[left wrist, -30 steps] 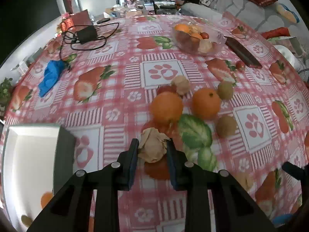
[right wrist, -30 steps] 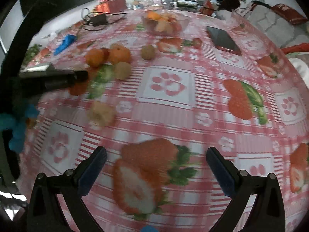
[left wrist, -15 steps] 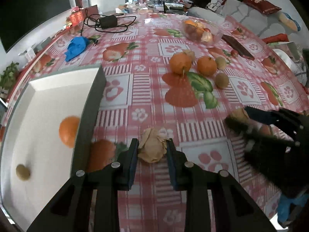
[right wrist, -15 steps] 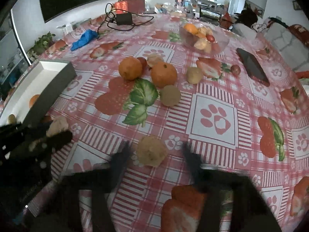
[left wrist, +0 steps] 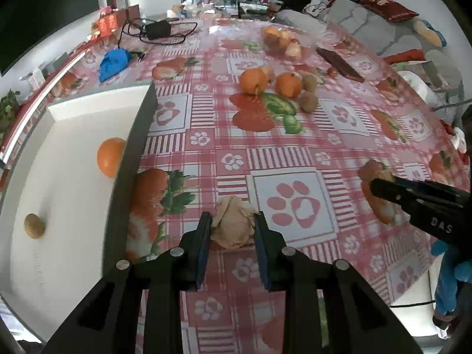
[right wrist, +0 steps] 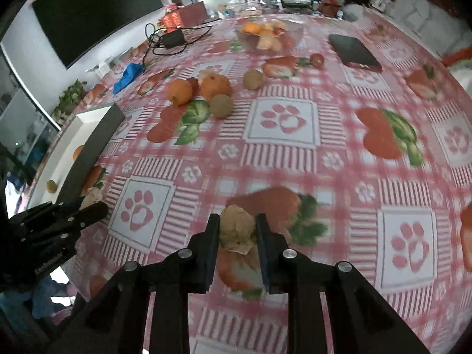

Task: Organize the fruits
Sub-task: 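Carry both brown fruits over the white tray with both tools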

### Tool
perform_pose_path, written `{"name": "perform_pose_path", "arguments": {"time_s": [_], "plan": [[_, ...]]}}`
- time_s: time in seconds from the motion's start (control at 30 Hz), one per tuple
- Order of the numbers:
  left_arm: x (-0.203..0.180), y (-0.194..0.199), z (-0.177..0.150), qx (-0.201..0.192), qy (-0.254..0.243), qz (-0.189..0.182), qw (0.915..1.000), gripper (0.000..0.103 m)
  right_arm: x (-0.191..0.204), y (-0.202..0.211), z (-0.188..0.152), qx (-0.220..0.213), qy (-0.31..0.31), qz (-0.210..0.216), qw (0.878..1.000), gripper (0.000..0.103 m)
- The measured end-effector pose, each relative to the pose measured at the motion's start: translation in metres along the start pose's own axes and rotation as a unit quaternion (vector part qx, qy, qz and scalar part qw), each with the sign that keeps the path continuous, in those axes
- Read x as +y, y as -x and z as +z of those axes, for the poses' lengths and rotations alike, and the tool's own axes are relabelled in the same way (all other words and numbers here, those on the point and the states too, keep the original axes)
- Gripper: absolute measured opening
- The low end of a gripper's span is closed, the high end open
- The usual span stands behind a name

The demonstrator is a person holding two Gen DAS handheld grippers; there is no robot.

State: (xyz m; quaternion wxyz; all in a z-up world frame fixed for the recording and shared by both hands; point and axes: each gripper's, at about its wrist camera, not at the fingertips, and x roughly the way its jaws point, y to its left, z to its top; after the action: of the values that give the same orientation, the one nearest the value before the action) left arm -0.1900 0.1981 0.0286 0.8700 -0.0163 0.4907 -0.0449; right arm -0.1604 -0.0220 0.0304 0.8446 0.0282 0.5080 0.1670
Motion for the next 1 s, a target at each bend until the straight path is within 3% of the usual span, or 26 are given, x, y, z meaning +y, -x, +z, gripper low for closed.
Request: {"name": "perform_pose_path", "arguments": {"time_s": [0.4,0.77,1.0], "plan": [[0.021,0.059,0.004,-0.053,0.001,-0.001,0.9986,0.031,0.016,0.021,0.002,-0.02,-0.005,0.018,1.0,0.025],[0.073,0.099,0.0,-0.092,0.03,0.02,0.9951,0.031,0.063,0.048,0.027,-0.049,0.037,0.027,0.998,0.025],[0.108,0.102,-0.011,-0.089,0.058,0.037,0.9936,0.031,0.106,0.052,0.035,-0.048,0.068,0.047,0.995,0.025]]}}
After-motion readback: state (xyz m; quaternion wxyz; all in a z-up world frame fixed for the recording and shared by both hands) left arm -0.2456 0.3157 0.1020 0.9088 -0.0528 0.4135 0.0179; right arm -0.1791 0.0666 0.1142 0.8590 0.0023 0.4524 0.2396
